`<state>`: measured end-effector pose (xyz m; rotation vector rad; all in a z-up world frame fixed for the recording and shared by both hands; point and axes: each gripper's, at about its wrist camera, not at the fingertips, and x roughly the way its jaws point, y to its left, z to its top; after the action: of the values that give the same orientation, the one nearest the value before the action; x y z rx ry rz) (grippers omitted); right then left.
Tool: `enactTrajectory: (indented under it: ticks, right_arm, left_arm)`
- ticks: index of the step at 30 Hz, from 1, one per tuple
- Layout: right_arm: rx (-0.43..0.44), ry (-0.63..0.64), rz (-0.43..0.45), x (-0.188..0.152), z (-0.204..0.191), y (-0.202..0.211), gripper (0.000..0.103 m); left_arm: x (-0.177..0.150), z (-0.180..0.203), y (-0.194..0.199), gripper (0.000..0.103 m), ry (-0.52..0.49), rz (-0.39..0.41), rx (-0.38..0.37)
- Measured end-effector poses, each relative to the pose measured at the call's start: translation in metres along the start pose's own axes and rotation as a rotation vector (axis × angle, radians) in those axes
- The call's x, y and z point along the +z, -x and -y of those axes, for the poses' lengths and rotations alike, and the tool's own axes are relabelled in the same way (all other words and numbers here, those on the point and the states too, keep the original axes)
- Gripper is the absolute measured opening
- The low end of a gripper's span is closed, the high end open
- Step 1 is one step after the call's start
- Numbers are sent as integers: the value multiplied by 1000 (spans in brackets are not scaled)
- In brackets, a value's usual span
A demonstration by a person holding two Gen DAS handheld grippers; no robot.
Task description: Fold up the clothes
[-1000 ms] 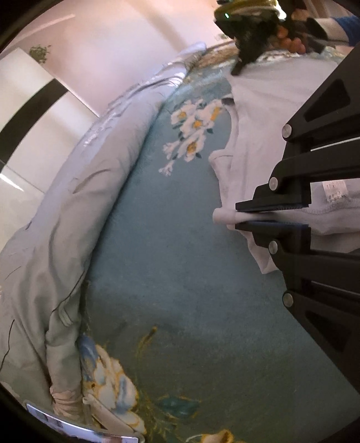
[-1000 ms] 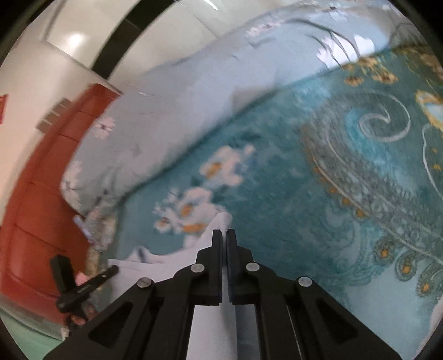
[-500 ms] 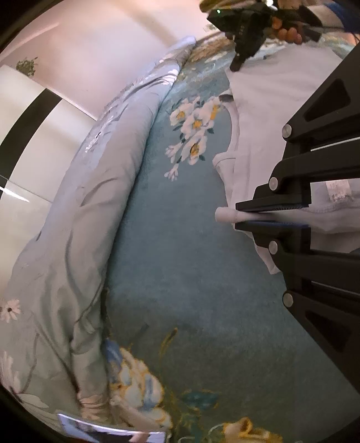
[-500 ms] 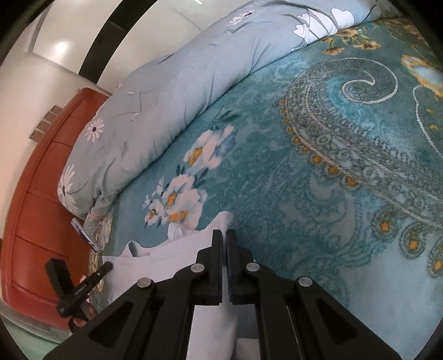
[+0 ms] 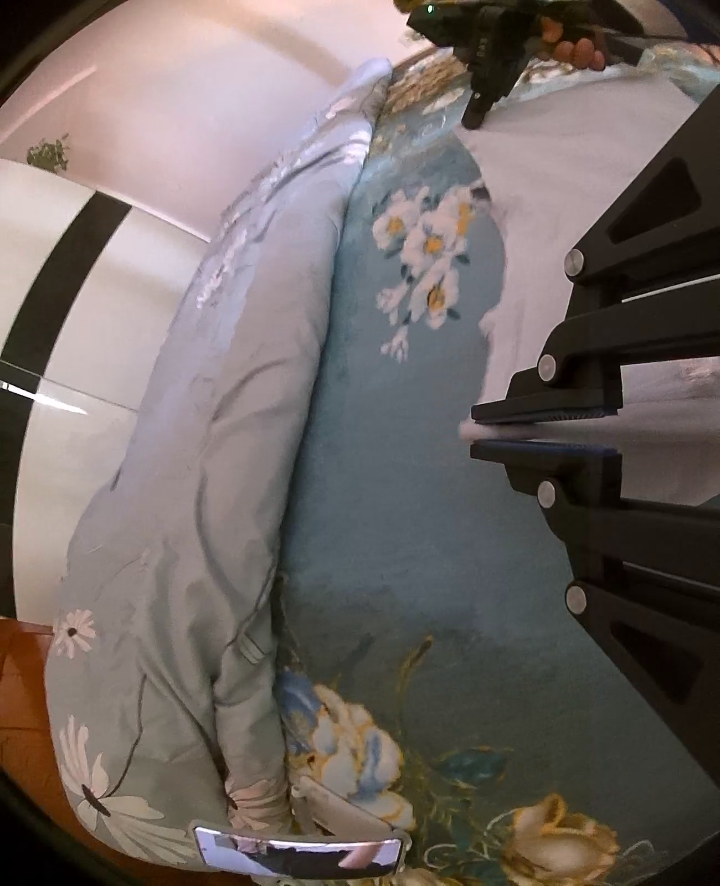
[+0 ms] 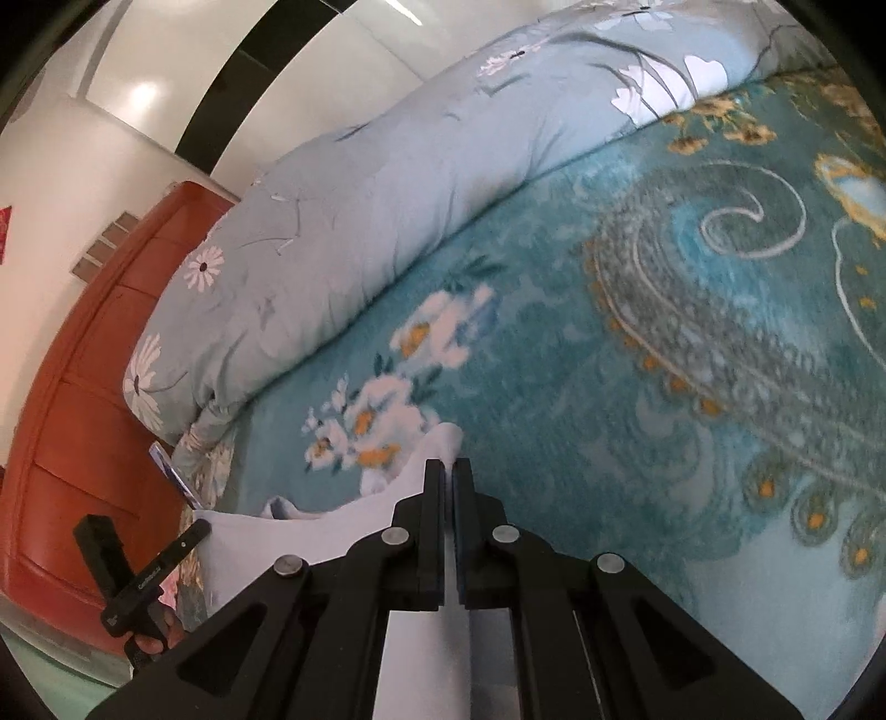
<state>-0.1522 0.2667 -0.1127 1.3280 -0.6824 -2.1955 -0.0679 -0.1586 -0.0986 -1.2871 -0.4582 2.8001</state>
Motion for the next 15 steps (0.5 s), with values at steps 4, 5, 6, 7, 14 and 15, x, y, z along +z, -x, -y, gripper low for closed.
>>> enactTrajectory:
  ticks: [4,5,6,7,14,15]
  right_arm:
    - [-38,-16,-40,0,6,-15,2]
    - [-41,-34,-47,-1,10,-17,2]
    - [-40,-54,-53,-3,14,-19,2]
    - [-35,-63,-55,-3,16,-18,2]
    - [-28,-58,-13,-21,17,19,6]
    - [-30,-49,-5,-30,18,29,11]
  left_arm:
    - [-10,-23,-29,6,101,-91,-1]
    - [-11,-26,-28,6,116,-92,-8]
    - [-13,-29,-26,6,130,-93,-16]
    - [-13,-31,-22,6,135,-84,-18]
    - [-18,-36,30,7,176,21,60]
    - [-25,-32,40,7,180,25,36]
